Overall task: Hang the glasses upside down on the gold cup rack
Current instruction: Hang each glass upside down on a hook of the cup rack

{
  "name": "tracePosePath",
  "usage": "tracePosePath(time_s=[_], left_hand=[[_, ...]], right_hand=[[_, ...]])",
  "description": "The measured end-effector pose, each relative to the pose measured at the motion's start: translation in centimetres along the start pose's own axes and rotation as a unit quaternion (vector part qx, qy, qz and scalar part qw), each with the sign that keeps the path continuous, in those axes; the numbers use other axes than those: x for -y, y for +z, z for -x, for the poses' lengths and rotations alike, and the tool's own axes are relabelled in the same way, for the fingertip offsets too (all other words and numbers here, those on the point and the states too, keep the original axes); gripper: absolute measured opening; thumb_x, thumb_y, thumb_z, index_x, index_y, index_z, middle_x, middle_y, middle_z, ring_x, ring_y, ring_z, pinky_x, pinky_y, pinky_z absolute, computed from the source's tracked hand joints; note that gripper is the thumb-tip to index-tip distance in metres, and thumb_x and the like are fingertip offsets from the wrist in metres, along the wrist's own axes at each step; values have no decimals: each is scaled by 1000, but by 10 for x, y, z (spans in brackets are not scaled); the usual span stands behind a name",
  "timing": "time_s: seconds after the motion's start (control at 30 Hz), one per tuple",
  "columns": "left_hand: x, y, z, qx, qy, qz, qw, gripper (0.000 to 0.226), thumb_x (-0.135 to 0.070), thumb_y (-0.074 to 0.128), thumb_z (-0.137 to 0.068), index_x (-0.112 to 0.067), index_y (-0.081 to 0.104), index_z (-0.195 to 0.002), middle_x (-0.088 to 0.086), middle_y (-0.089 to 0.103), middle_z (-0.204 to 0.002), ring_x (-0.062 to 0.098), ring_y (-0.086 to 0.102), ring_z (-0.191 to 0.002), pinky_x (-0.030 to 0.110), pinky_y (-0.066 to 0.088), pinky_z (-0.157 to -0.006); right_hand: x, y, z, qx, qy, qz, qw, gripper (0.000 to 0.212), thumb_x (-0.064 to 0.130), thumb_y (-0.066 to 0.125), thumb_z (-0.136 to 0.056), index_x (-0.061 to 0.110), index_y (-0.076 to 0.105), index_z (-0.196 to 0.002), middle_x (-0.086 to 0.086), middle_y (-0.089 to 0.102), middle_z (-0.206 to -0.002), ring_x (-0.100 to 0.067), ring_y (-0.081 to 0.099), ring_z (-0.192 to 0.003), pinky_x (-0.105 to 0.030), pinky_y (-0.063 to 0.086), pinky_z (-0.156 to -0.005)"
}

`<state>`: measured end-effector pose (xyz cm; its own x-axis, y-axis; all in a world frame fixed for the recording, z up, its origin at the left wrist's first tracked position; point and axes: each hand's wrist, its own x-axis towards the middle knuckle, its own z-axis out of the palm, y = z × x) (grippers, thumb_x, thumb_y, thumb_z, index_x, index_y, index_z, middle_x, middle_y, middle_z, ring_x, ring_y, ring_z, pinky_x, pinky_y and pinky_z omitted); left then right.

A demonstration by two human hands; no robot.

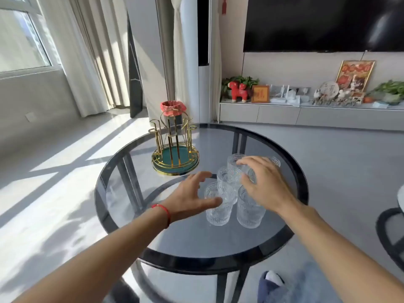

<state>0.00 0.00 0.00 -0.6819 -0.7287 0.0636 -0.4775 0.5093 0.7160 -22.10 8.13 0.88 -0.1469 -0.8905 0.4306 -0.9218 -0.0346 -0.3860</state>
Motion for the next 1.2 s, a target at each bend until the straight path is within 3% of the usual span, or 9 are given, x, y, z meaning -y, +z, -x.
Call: tracePosePath(time_s=[0.2,0.43,0.53,0.63,0.8,0.9,1.0,1.07,1.2], left_hand=[[-2,23,-11,5,-24,18,1000,101,-40,87,-71,-25,28,-152,7,46,-148,24,48,-133,49,48,-108],[17,31,-18,-34,6,9,999,90,-57,86,-61,-21,54,-137,-4,66,-127,10,63,-115,28,57,-92],[23,17,-22,-79,1,50,996,82,-57,88,-56,-21,62,-124,-6,72,-113,10,68,-104,30,58,-87],[32,-3,-29,-151,-4,155,976,71,-51,90,-57,-23,63,-116,-6,73,-107,10,70,-101,24,56,-87],[39,-39,-48,-237,34,298,924,61,-33,85,-62,-19,65,-118,-2,73,-116,15,68,-111,28,55,-91],[44,-52,-64,-279,39,333,900,59,-30,77,-60,-19,66,-118,-2,73,-115,17,67,-112,33,55,-92],[53,-48,-78,-295,7,435,851,68,-25,72,-55,-7,64,-120,13,71,-117,31,66,-110,56,51,-101],[59,-40,-84,-263,-25,507,820,72,-20,71,-54,-2,60,-123,18,69,-115,33,65,-107,67,47,-102],[77,-30,-91,-193,-41,537,820,67,-19,74,-65,-8,59,-129,19,67,-128,33,64,-121,55,51,-104]], right_hand=[[-13,18,30,-143,-45,-53,987,32,15,56,-88,10,73,-114,-4,73,-117,-27,65,-113,-43,46,-104],[-11,14,26,-132,-38,-153,979,33,24,53,-88,13,72,-113,7,70,-114,-14,61,-111,-44,48,-104],[-7,11,28,-128,-4,-215,968,26,15,59,-89,15,73,-111,7,73,-108,-6,64,-102,-31,53,-93],[12,6,24,-91,18,-328,940,25,17,61,-90,27,74,-109,9,75,-102,-8,69,-101,-22,56,-78],[43,6,-39,16,44,-346,937,30,33,63,-93,41,67,-121,25,65,-129,6,61,-120,-4,46,-87],[46,19,-87,92,84,-300,946,40,46,60,-97,41,58,-136,18,55,-147,-8,54,-134,-29,45,-109],[45,39,-121,197,194,-381,882,45,59,55,-94,39,56,-134,8,52,-152,-22,60,-129,-44,49,-111],[40,54,-132,230,248,-483,808,37,44,57,-103,27,58,-135,-8,49,-154,-41,59,-128,-50,58,-99],[21,60,-145,221,278,-565,745,33,24,64,-103,9,67,-132,-21,67,-137,-39,71,-113,-41,64,-80]])
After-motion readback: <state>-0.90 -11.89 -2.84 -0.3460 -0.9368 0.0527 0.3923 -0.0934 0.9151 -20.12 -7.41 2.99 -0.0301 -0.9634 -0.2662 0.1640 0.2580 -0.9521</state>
